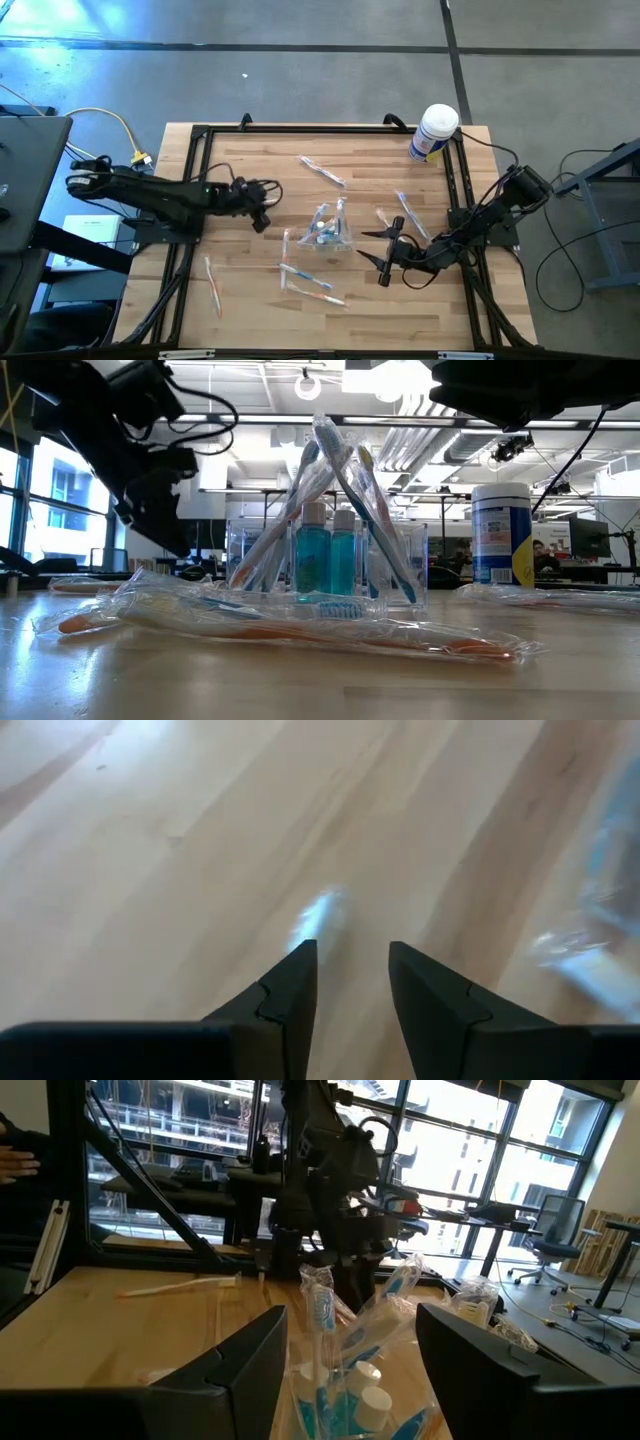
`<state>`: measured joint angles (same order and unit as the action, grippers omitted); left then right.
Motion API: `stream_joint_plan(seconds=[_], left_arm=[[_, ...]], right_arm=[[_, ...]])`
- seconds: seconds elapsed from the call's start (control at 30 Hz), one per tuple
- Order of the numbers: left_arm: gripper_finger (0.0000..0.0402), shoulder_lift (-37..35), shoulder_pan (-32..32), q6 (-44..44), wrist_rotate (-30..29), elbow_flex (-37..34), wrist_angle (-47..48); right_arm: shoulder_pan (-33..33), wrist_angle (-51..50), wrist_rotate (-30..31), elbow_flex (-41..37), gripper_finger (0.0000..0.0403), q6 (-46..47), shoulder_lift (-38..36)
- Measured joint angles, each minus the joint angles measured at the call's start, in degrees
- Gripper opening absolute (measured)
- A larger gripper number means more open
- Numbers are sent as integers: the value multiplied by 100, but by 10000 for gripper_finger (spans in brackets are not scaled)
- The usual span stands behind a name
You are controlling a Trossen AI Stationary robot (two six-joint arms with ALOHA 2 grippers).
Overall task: Pick & Place toothbrushing station
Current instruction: Put the orange toothbrush into the transparent organizer
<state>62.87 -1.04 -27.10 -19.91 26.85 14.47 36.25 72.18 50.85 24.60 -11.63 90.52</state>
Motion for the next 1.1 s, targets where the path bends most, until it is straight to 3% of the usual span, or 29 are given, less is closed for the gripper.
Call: stream_joint_plan(seconds=[0.17, 0.27, 0.53, 1.1], left_arm=[[123, 0, -315, 474, 501, 0, 73], [123, 0, -325, 730, 508, 0, 78], [123, 76, -615, 283, 487, 0, 145], [123, 1714, -909, 402, 544, 24, -314]], right_arm=[[0, -47, 0, 0, 215, -1, 0], [-4, -83, 0, 0, 215, 1, 0], [-35, -101, -22, 0, 215, 132, 0], [-373, -549, -472, 4, 215, 757, 2]])
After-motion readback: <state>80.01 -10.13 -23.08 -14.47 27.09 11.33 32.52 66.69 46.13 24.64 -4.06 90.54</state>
